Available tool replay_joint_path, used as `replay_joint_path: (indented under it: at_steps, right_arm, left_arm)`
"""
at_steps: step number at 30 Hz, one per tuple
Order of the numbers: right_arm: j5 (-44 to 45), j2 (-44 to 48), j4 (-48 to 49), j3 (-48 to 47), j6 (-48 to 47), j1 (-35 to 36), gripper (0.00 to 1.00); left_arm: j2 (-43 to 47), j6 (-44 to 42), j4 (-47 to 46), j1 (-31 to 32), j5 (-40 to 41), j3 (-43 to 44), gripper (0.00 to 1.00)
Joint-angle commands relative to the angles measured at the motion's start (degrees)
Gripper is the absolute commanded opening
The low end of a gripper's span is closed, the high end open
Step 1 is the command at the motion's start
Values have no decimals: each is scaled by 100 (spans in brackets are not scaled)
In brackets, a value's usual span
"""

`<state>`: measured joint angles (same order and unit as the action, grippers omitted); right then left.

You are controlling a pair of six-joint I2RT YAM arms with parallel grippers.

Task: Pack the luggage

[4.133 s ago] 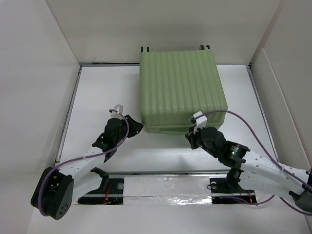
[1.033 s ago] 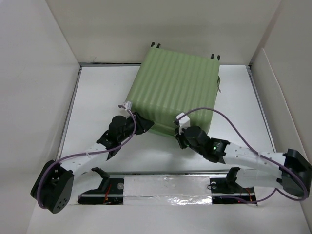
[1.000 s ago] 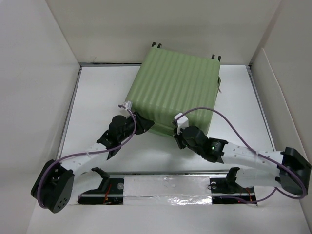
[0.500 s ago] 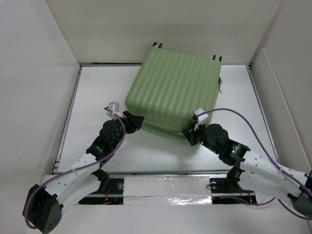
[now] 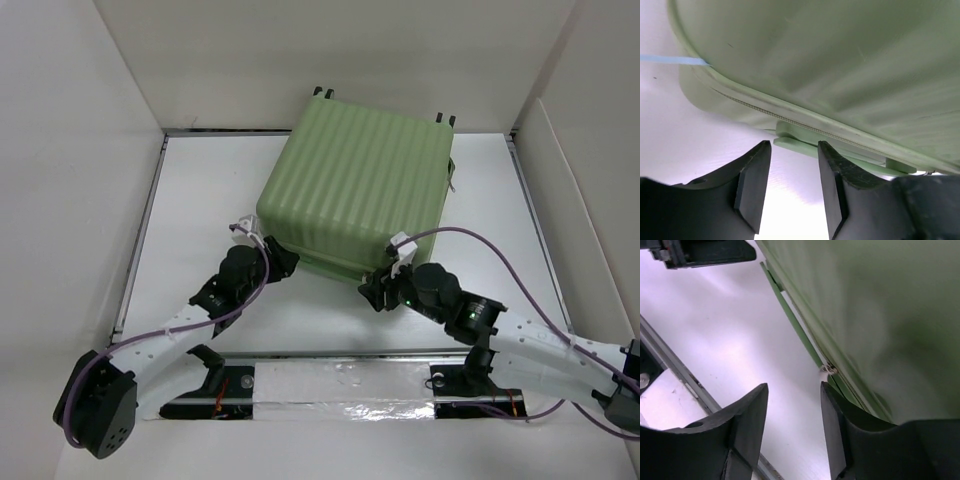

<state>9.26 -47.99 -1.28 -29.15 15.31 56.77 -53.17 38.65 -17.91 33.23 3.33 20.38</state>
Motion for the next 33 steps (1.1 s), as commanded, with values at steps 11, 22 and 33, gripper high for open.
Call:
replay_joint_path:
  at_steps: [11, 22, 33]
  right_arm:
    - [1578, 60, 471, 364, 921, 97, 48]
    - [3094, 2196, -2051, -670, 394, -244, 60]
    - [512, -277, -508, -1664, -1092, -5410, 16]
  left_arm:
    - [-879, -200, -1197, -19, -598, 27, 39]
    - [-1811, -104, -1715, -19, -605, 106, 38]
    - [-1847, -121, -1768, 34, -632, -8, 0]
